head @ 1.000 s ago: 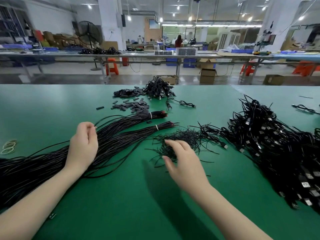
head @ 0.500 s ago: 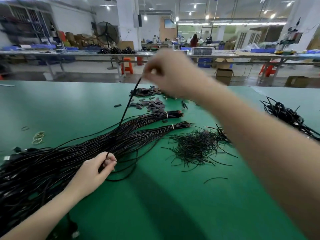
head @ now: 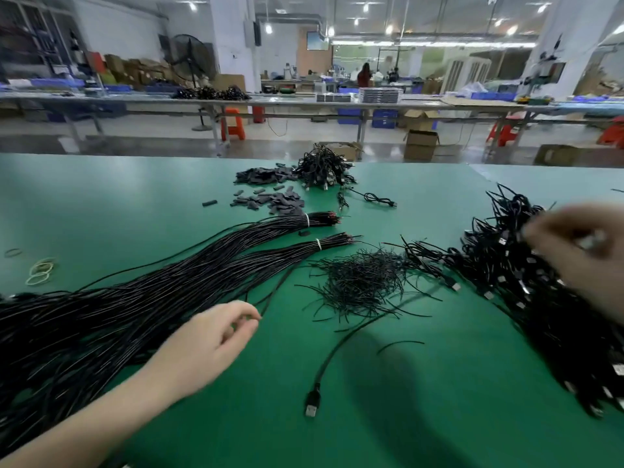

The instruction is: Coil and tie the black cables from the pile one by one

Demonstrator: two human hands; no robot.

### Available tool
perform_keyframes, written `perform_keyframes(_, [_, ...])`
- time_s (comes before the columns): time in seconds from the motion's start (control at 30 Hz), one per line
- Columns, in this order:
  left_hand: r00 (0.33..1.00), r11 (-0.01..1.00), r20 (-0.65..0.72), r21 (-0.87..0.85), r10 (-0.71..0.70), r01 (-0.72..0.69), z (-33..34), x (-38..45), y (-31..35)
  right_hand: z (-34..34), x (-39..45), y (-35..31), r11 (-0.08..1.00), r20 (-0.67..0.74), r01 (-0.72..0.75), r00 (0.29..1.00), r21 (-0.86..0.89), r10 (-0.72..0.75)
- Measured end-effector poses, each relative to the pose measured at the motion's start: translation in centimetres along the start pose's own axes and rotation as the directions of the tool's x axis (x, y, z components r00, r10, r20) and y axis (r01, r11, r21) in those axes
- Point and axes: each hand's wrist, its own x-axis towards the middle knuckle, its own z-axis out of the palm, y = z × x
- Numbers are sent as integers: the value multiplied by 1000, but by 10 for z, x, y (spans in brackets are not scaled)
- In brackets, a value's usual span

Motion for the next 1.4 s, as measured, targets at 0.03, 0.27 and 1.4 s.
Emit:
perform_keyframes(0.03, [996,1000,89,-16,1,1,8,2,14,3,-29,34,999,169,-23,985,-45,30])
perform_keyframes(0.27, [949,915,310,397,-58,-74,81,8,64,55,-188,53,932,390,-331,846,-148,362])
perform_keyframes(1.4, [932,192,305,-944,194,269,-5,107,143,105,-12,-99,656,737,-426,602,623,-308])
